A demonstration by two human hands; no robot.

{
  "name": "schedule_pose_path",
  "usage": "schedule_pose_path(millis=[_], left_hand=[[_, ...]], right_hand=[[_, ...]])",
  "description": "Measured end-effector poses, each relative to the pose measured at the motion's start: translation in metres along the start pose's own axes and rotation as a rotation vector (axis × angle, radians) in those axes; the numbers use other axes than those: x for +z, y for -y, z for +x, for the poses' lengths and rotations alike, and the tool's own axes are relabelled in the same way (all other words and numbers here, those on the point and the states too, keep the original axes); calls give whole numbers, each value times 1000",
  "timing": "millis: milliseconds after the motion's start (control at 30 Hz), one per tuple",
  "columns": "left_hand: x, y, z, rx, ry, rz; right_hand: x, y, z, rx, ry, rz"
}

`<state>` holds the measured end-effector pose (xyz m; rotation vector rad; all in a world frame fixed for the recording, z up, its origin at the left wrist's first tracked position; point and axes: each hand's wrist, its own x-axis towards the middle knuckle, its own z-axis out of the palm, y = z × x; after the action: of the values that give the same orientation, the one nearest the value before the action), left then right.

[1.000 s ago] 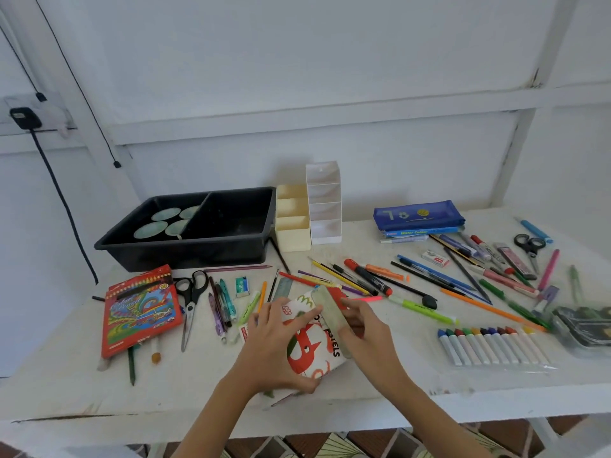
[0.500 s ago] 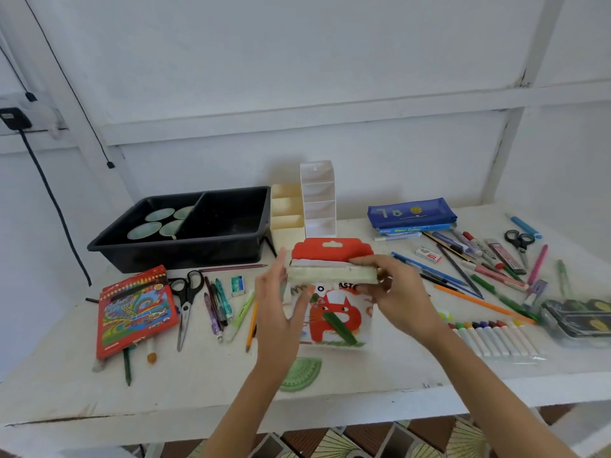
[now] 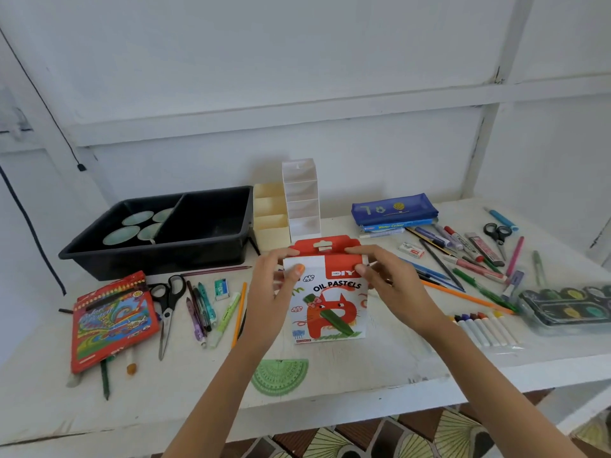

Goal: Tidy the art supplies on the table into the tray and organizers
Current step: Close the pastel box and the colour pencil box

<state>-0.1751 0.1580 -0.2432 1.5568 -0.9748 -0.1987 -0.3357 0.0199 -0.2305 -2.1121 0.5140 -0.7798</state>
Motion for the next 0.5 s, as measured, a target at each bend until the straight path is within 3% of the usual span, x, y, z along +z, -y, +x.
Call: schedule_pose_path(millis=[167,400,500], left_hand=[[1,8,1,-67,3,-13],[23,31,-31,-178,-174,-192],[34,50,-57,-184,-84,-154]], right_hand=[[8,-15,0,1,-115,-15],[52,-41,-36,151,-405,128],[74,-58,-56,202,-412,186]])
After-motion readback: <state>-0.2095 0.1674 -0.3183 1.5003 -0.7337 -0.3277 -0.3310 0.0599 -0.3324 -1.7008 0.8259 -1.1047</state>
